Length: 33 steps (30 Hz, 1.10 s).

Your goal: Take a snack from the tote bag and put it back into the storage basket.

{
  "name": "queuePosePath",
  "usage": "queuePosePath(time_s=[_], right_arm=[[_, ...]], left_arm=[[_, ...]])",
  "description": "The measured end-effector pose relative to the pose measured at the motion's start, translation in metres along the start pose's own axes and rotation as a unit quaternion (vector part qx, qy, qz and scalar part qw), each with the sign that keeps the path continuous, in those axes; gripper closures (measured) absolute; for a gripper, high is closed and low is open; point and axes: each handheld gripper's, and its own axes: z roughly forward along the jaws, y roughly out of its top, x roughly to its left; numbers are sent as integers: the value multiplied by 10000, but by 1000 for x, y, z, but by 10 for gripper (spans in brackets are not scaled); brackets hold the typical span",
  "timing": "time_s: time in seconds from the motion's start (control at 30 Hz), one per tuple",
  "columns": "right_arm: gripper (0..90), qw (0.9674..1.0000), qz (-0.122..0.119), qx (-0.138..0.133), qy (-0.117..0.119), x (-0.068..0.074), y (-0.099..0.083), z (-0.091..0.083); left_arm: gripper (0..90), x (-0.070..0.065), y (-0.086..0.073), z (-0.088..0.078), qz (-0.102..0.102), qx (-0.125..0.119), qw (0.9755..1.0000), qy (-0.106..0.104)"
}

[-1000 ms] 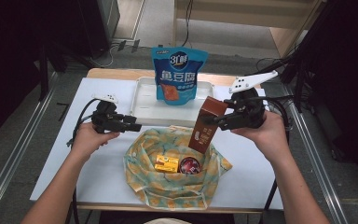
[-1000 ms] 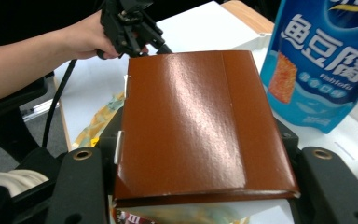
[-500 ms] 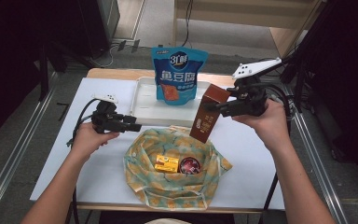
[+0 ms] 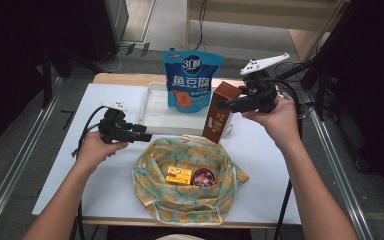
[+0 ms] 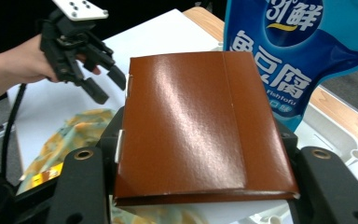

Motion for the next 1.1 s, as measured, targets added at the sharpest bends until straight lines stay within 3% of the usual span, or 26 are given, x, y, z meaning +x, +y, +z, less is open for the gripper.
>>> queuePosePath(time_s=[0.97,1.1], right_arm=[[440,9994,188,99,-262,-26,16,54],[441,9993,297,92,-203,-30,17,61]], left_arm=[[427,3,-2,0,-21,-15,9999,-105],[425,4,-2,0,-29,-5,9999,-116]])
